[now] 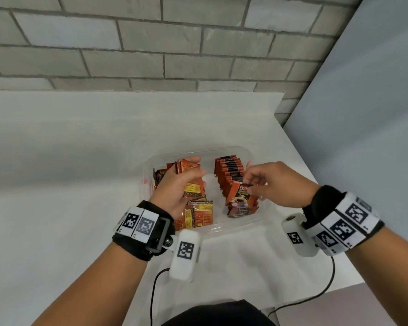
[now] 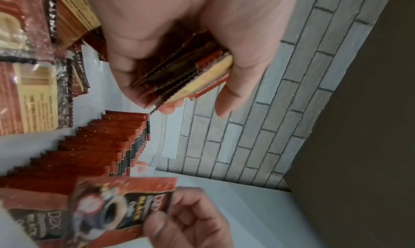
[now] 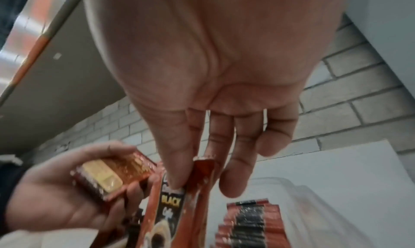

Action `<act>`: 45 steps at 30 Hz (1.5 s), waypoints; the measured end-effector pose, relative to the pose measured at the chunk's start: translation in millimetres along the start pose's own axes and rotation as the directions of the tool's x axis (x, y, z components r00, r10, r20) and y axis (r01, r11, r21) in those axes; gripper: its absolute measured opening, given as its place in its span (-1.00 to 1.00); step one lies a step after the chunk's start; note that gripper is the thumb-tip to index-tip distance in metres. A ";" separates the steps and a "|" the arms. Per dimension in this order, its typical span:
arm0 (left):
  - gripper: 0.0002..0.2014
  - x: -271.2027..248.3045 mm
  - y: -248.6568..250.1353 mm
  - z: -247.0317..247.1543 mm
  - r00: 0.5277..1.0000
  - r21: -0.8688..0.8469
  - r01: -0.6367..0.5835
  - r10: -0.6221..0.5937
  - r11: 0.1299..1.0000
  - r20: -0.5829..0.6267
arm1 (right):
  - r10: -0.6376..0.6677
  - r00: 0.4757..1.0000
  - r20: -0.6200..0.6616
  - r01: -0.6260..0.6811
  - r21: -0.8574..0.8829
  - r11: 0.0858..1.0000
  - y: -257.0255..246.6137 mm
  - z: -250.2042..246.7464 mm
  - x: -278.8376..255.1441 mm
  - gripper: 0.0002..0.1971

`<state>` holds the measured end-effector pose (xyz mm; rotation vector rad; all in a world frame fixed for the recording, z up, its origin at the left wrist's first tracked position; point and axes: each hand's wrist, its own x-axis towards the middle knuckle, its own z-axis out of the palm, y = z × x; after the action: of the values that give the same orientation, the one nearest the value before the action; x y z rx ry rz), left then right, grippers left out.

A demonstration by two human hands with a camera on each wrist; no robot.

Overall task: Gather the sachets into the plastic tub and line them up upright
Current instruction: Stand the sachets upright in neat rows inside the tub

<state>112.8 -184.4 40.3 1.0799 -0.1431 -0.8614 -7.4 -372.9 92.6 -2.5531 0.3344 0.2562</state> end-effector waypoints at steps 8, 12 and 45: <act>-0.65 -0.3 -2.3 0.6 0.999 0.069 0.031 -0.030 0.997 -0.019 | 0.030 0.993 0.116 0.038 -0.545 0.837 3.3 27.4 2.8 -0.92; -0.68 -2.1 -1.2 2.0 0.999 0.080 0.038 -0.036 0.996 -0.024 | 0.034 0.988 0.148 0.070 -0.640 0.765 3.0 33.2 9.4 -0.83; -0.60 -1.9 -9.0 7.0 0.978 -0.010 0.035 -0.032 0.999 0.207 | -0.033 0.999 -0.036 0.045 0.415 0.908 -19.5 14.1 18.0 -0.68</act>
<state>103.1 -189.8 37.0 0.9805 -0.2936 -1.0033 13.8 -352.6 86.1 -2.1389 0.3100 0.1174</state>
